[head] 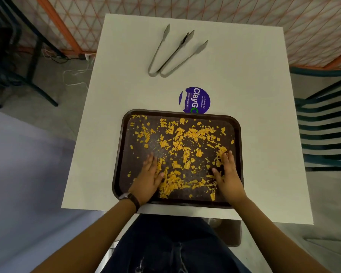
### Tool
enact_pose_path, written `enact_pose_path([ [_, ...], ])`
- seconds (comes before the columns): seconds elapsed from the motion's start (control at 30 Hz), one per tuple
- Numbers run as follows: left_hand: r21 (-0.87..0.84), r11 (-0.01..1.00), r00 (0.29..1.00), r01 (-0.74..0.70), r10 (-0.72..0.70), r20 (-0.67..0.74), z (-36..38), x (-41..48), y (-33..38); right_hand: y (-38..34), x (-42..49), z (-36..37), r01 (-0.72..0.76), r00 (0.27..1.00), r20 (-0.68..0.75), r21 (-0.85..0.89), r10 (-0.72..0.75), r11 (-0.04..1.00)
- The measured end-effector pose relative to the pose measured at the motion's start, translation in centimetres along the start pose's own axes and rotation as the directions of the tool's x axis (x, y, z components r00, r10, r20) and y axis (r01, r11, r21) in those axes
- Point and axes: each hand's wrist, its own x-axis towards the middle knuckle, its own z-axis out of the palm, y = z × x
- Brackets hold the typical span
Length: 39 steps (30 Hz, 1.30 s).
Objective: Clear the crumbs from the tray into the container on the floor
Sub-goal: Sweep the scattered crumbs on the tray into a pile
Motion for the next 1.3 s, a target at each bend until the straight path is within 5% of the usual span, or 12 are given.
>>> enact_pose_path([
  [0.23,-0.056,0.996,0.995,-0.071,0.066,-0.078,0.3,-1.1,2.1,-0.4,0.9,2.3,-0.043,0.997,-0.069,-0.095,0.037,0.995],
  [0.47,-0.095,0.995,0.993,-0.004,-0.007,-0.115,-1.4,-0.5,0.4,-4.0,-0.1,6.2,0.205,0.964,0.188,-0.089,-0.186,0.975],
  [0.8,0.085,0.994,0.943,0.071,-0.039,-0.330,-1.8,-0.6,-2.8,0.1,-3.0,2.2,-0.005,0.999,-0.044,-0.072,0.002,0.997],
  [0.97,0.266,0.961,0.963,0.069,0.006,-0.271,-2.0,-0.1,-4.5,1.8,-4.4,2.0,-0.054,0.998,-0.044,-0.090,0.051,0.994],
  [1.3,0.144,0.989,0.979,0.021,0.009,-0.204,0.1,0.7,-2.1,2.5,-4.9,3.4,-0.087,0.996,-0.018,-0.108,0.085,0.990],
])
